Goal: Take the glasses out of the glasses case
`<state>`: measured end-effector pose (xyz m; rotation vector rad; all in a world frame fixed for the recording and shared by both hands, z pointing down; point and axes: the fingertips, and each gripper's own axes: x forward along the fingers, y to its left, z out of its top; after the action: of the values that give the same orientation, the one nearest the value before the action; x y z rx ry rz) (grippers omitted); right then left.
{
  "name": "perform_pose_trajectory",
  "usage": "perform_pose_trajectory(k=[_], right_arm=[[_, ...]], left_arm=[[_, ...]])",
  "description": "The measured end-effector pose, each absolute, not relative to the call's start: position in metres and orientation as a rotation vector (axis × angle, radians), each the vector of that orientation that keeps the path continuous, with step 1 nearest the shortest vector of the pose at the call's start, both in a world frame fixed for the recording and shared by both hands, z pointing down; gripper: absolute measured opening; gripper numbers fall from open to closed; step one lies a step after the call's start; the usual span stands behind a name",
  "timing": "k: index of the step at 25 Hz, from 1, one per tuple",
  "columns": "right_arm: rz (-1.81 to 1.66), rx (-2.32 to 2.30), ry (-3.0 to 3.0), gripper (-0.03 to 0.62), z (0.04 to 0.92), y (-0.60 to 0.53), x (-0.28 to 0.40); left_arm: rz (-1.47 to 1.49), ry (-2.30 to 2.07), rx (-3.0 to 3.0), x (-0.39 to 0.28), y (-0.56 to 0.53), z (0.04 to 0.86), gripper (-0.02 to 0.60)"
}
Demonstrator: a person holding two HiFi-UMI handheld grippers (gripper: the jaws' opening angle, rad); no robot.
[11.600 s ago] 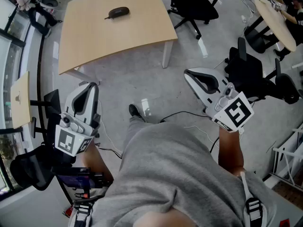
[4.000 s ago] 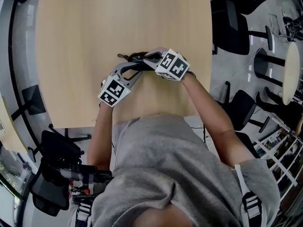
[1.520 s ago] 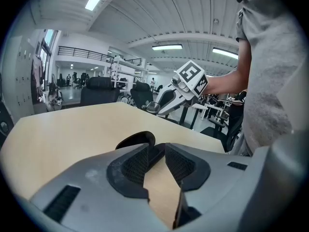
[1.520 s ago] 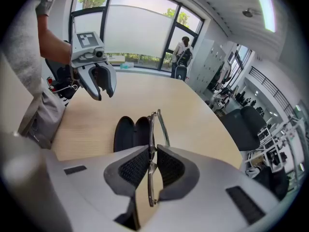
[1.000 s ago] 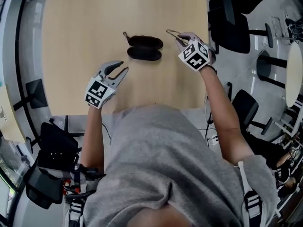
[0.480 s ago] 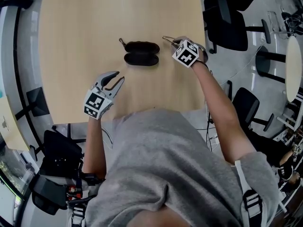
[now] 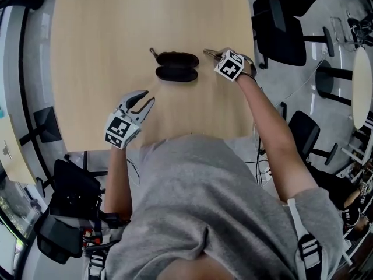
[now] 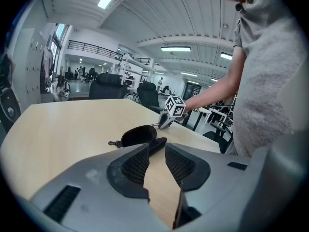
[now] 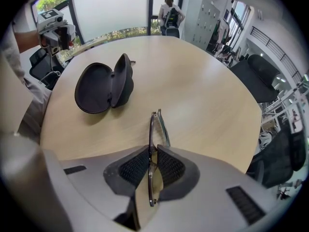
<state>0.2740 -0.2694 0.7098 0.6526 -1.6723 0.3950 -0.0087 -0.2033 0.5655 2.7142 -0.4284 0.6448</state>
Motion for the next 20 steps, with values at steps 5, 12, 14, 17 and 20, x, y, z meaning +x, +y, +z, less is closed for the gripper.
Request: perform_pose_trajectory(k=[5, 12, 14, 17, 20], right_arm=[[0.402, 0.625, -1.656, 0.054, 0.713, -0.266, 0.274], [0.409, 0.599, -1.600, 0.074, 0.714, -0.264, 0.285], [0.391, 0.614, -1.595, 0.094, 0.711, -0.266, 0.288], [0.358, 0.652, -1.604, 0.127, 0.705, -0.272, 0.291], [0.323, 0.687, -1.638, 0.133, 0.696, -0.280, 0.286]], left_arm=[[0.638, -0.449, 2.715, -0.012, -0.199, 0.563, 0.103], [0.648, -0.464, 2.717, -0.011, -0.200, 0.561, 0.103], [0.646, -0.465, 2.719, -0.012, -0.201, 0.561, 0.103], [0.643, -0.462, 2.726, -0.012, -0.203, 0.562, 0.101], [0.640, -0.465, 2.735, -0.013, -0.206, 0.560, 0.102]])
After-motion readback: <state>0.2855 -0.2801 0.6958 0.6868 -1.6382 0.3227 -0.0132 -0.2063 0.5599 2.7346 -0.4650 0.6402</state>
